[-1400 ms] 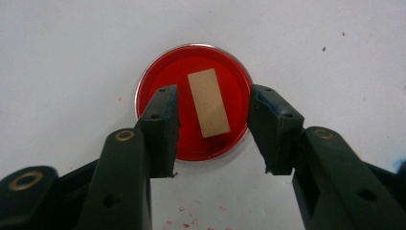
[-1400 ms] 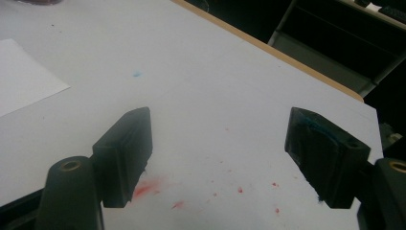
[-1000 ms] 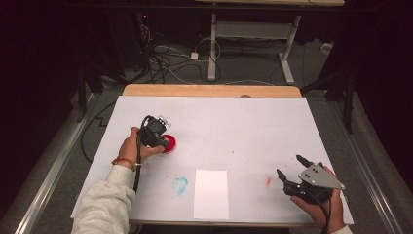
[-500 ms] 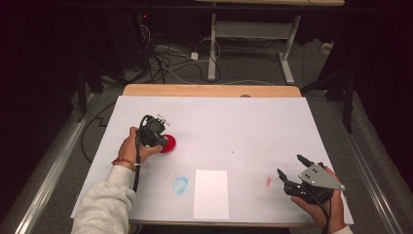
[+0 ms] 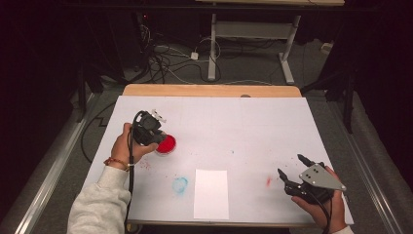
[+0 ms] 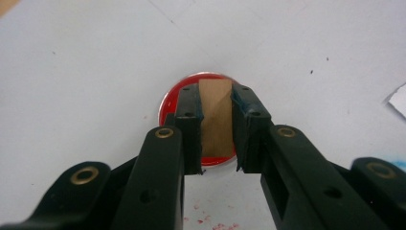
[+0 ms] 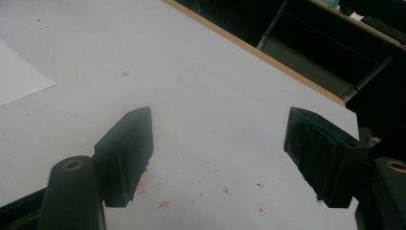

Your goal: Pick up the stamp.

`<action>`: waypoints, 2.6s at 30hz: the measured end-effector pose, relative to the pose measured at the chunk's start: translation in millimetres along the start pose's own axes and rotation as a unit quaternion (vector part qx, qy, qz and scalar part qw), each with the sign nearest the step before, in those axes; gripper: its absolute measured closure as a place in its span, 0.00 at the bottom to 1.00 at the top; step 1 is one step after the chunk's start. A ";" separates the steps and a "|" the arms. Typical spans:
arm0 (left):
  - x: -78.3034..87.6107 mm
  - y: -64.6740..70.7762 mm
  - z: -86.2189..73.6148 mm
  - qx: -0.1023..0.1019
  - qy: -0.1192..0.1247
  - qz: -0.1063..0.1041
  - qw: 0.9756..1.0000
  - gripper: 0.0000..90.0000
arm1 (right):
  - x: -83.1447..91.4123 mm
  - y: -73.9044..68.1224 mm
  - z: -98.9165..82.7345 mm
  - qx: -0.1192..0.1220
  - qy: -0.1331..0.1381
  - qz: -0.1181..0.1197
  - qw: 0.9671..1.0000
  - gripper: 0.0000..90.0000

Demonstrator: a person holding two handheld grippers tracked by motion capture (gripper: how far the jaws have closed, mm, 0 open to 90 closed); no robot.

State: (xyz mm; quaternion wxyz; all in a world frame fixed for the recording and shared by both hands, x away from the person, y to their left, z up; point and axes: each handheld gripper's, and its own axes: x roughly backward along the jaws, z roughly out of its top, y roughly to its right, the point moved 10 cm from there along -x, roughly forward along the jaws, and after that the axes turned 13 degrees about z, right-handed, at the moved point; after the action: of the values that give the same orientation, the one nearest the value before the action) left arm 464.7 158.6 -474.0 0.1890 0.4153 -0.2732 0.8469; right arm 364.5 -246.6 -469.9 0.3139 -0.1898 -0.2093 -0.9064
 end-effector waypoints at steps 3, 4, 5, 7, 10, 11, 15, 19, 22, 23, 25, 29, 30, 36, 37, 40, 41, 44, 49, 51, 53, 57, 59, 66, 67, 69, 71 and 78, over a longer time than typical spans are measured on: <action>2.1 -1.5 1.2 0.006 0.004 0.003 1.000 0.82 | -0.3 -0.5 -0.2 0.001 -0.001 0.001 1.000 0.29; 1.4 -1.8 1.2 0.010 0.003 0.003 1.000 0.82 | -0.3 -0.5 -0.2 0.001 -0.001 0.001 1.000 0.29; 0.0 -2.0 0.9 0.010 0.002 0.002 1.000 0.82 | -0.5 -0.6 -0.3 0.000 -0.001 0.001 1.000 0.29; -2.9 -1.1 0.7 0.010 0.000 -0.006 1.000 0.82 | -0.7 -1.2 -0.8 -0.001 -0.003 0.001 1.000 0.29; -11.6 3.6 -2.2 -0.001 -0.016 -0.022 1.000 0.82 | -1.2 -1.5 -1.9 -0.001 -0.006 0.002 1.000 0.29; -15.8 4.9 -3.3 -0.004 -0.023 -0.026 0.999 0.82 | -1.3 -1.5 -2.3 -0.001 -0.007 0.002 1.000 0.29; -35.8 6.7 -10.7 -0.012 -0.057 -0.027 0.998 0.82 | -1.3 -1.8 -4.0 0.001 -0.010 0.001 1.000 0.29; -47.1 7.0 -12.4 -0.006 -0.067 -0.033 0.997 0.82 | -0.2 -1.1 -5.6 -0.002 -0.012 -0.001 1.000 0.29; -51.7 8.4 -13.3 -0.010 -0.073 -0.036 0.997 0.82 | 0.3 -1.1 -6.1 -0.002 -0.012 -0.001 1.000 0.29; -51.9 8.5 -13.2 -0.010 -0.073 -0.036 0.997 0.82 | 0.5 -1.0 -6.3 -0.002 -0.012 -0.001 1.000 0.29; -52.3 8.4 -13.2 -0.006 -0.072 -0.038 0.997 0.82 | 0.6 -1.1 -6.6 -0.002 -0.013 -0.001 1.000 0.29; -53.7 7.0 -14.4 0.004 -0.070 -0.053 0.996 0.82 | 0.7 -1.1 -6.7 -0.003 -0.012 -0.002 1.000 0.29; -54.2 6.6 -14.6 0.009 -0.069 -0.058 0.996 0.82 | 0.7 -1.1 -6.7 -0.003 -0.012 -0.002 1.000 0.29; -55.0 6.9 -14.5 0.013 -0.070 -0.059 0.996 0.82 | 0.0 -2.1 -6.5 -0.003 -0.013 -0.001 1.000 0.29; -55.2 6.8 -14.6 0.014 -0.070 -0.060 0.996 0.82 | 0.1 -2.4 -6.6 -0.003 -0.013 -0.001 1.000 0.29; -55.7 6.8 -14.8 0.018 -0.069 -0.064 0.995 0.82 | 0.0 -2.5 -6.5 -0.003 -0.013 -0.001 1.000 0.29; -55.8 6.9 -14.8 0.018 -0.070 -0.062 0.995 0.82 | -0.2 -2.6 -6.5 -0.003 -0.013 -0.001 1.000 0.29; -55.9 7.6 -14.6 0.015 -0.072 -0.057 0.996 0.82 | -0.3 -3.0 -6.7 -0.003 -0.015 0.000 1.000 0.29; -56.4 6.2 -16.0 0.026 -0.065 -0.071 0.995 0.82 | 0.3 -2.6 -6.4 -0.003 -0.014 -0.001 1.000 0.29; -56.4 5.9 -16.3 0.029 -0.062 -0.074 0.995 0.82 | 1.2 -2.0 -6.4 -0.001 -0.013 -0.002 1.000 0.29; -56.1 6.2 -16.6 0.028 -0.060 -0.073 0.995 0.82 | 1.5 -1.7 -6.2 -0.002 -0.012 -0.003 1.000 0.29; -55.9 6.5 -16.2 0.026 -0.061 -0.068 0.995 0.82 | 1.6 -1.2 -6.4 0.000 -0.012 -0.003 1.000 0.29; -55.2 6.9 -16.0 0.019 -0.061 -0.061 0.996 0.82 | 1.7 -1.0 -6.7 -0.001 -0.013 -0.004 1.000 0.29; -54.7 6.8 -16.1 0.021 -0.059 -0.060 0.996 0.82 | 1.8 -1.0 -6.4 0.001 -0.013 -0.005 1.000 0.29; -54.7 6.5 -16.3 0.025 -0.057 -0.064 0.996 0.82 | 1.7 -1.1 -6.4 0.001 -0.013 -0.005 1.000 0.29; -55.0 6.1 -16.6 0.030 -0.053 -0.069 0.996 0.82 | 1.8 -1.5 -6.2 0.002 -0.013 -0.004 1.000 0.29; -55.1 5.8 -16.7 0.033 -0.052 -0.070 0.996 0.82 | 1.7 -1.6 -5.8 0.002 -0.013 -0.004 1.000 0.29; -54.1 5.5 -16.7 0.036 -0.046 -0.068 0.996 0.82 | -2.8 -0.7 -4.5 0.001 -0.014 -0.001 1.000 0.29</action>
State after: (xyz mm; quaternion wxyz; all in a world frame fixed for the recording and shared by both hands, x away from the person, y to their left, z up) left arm 483.3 159.7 -527.7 0.2186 0.4778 -0.2221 0.8213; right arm 365.1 -246.9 -475.1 0.3103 -0.2016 -0.2149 -0.9038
